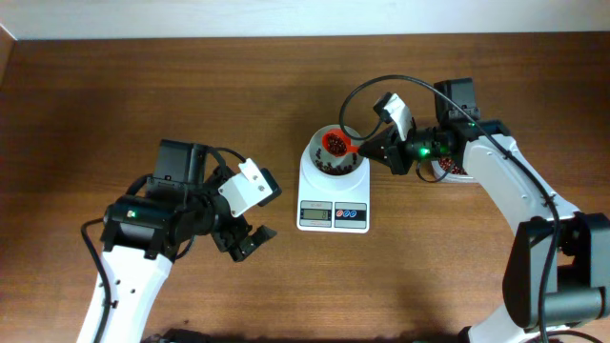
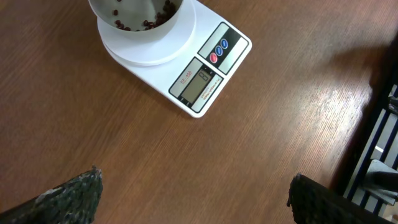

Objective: Scoop and weigh 50g on scale
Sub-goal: 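Tilt the red scoop to pour beans into the white bowl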

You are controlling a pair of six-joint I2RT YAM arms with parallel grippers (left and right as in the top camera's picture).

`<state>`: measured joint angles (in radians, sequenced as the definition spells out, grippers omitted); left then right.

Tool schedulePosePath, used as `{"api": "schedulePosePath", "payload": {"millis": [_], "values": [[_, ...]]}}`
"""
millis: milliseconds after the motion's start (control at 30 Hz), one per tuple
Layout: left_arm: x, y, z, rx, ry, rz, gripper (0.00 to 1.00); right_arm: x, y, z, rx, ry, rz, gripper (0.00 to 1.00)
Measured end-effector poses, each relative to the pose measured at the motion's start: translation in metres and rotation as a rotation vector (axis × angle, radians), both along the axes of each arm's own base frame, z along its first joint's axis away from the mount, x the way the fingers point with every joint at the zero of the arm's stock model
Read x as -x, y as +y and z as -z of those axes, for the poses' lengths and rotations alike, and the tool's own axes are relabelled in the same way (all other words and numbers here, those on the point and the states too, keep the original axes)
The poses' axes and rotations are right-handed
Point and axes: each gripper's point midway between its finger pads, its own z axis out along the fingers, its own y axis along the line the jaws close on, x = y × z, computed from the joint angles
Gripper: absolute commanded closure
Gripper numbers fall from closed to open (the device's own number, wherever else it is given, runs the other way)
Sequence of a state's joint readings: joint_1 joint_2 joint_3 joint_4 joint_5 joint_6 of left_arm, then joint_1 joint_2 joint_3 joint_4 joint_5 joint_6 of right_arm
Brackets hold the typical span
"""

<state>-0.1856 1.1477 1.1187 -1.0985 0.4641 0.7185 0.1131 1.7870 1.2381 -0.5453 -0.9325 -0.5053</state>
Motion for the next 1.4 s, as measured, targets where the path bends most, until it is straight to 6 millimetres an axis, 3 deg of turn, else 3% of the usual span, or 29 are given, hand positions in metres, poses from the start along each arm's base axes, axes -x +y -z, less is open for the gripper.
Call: {"api": "schedulePosePath", "payload": {"millis": [833,1400], "values": [[0.000,0.000,0.000,0.000,0.000,0.000,0.01,-0.006,-0.004,0.004,0.041,-0.022,0.021,0.96],[0.000,0.000,0.000,0.000,0.000,0.000,0.01,-0.003,0.009,0.008,0.070,-0.029,0.002,0.96]]}}
